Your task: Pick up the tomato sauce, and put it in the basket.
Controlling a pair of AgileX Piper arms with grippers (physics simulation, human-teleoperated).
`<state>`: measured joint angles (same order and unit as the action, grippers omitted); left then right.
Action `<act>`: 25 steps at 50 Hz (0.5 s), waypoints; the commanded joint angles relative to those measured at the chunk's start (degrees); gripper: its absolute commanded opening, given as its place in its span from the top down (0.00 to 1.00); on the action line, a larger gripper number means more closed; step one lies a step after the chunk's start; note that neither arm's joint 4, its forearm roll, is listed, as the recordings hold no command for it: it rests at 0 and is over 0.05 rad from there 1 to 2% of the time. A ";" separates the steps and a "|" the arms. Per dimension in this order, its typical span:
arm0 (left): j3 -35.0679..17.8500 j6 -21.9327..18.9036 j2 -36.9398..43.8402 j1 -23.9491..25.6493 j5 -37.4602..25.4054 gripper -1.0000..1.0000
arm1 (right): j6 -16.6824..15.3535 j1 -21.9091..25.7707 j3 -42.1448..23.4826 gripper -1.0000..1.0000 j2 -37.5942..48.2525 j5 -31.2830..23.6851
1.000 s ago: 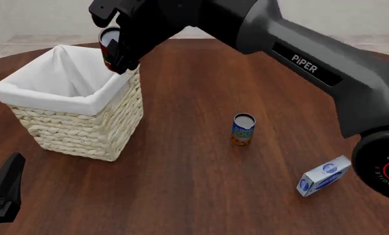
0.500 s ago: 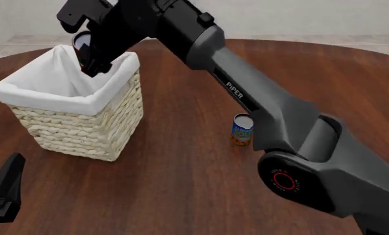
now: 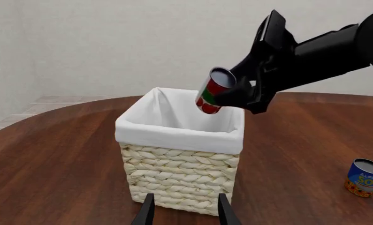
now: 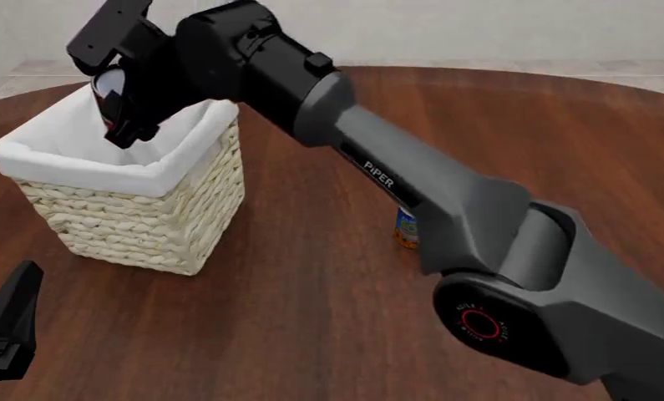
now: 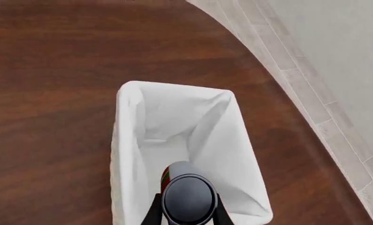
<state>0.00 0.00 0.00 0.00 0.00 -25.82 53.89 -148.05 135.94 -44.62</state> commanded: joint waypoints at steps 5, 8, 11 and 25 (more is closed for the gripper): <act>0.00 0.00 0.00 0.00 0.00 0.00 | 2.89 0.02 -0.97 1.00 2.49 2.99; 0.00 0.00 0.00 0.00 0.00 0.00 | 3.15 -0.10 -2.35 1.00 3.40 2.68; 0.00 0.00 0.00 0.00 0.00 0.00 | 3.42 -0.15 -2.70 1.00 4.10 2.78; 0.00 0.00 0.00 0.00 0.00 0.00 | 4.53 -1.36 -11.31 1.00 10.27 -0.72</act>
<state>0.00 0.00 0.00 0.00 0.00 -23.14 53.14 -154.27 142.80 -43.68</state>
